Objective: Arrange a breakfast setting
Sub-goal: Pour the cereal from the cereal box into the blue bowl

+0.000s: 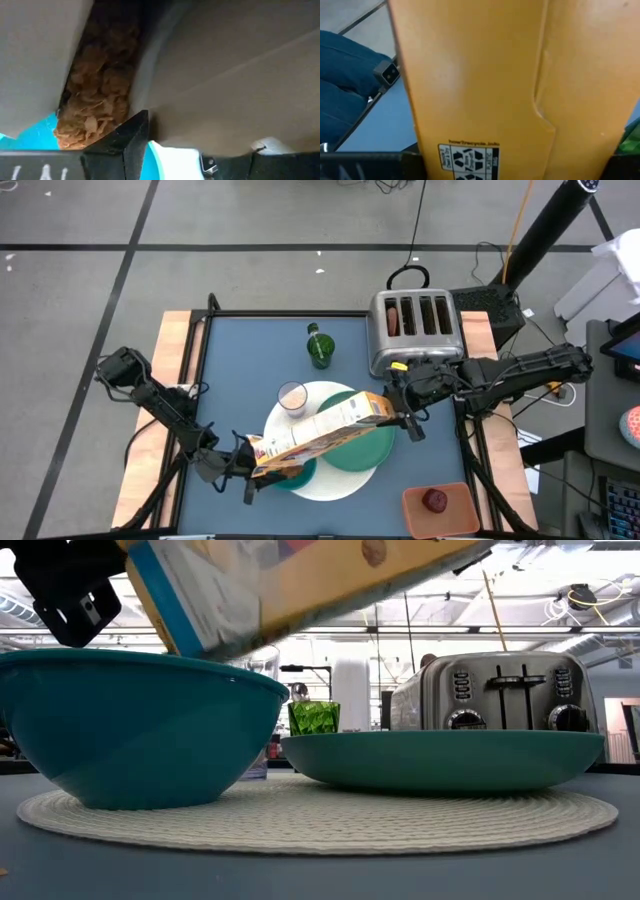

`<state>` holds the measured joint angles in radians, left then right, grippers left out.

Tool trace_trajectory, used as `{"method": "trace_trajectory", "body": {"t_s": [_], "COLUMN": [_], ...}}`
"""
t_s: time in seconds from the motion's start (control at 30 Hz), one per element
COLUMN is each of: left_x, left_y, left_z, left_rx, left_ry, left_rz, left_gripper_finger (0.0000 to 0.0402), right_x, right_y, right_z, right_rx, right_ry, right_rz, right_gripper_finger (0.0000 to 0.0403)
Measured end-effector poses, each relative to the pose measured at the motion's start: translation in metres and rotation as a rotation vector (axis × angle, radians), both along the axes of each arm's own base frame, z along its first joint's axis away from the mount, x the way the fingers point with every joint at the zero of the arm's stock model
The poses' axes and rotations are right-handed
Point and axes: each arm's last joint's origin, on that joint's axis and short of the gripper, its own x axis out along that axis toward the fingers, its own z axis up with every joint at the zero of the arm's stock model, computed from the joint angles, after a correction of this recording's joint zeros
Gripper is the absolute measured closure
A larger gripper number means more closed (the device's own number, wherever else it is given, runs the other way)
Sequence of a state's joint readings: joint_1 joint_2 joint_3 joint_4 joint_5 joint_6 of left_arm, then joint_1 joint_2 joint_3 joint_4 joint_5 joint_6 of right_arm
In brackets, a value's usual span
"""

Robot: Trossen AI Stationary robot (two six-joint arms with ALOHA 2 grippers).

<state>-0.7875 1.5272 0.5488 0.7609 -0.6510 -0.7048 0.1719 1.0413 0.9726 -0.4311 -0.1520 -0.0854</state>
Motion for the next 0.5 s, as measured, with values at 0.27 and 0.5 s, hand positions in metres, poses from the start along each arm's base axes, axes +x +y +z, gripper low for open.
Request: {"method": "trace_trajectory", "body": {"t_s": [0.27,0.5], "left_x": [-0.0002,0.0000], "left_y": [0.0002,0.0004], "left_z": [-0.0007,-0.0006], "left_rx": [-0.001,-0.001], "left_ry": [0.003,0.002], "left_rz": [0.003,0.004], "left_gripper_finger": [0.0204,0.0204], "right_x": [0.0008,-0.0005], "right_y": [0.0002,0.0001], "right_z": [-0.0035,-0.0012], "right_rx": [0.008,0.009], "right_ry": [0.035,0.018], "right_rz": [-0.008,-0.004], "right_gripper_finger": [0.0204,0.0204]}}
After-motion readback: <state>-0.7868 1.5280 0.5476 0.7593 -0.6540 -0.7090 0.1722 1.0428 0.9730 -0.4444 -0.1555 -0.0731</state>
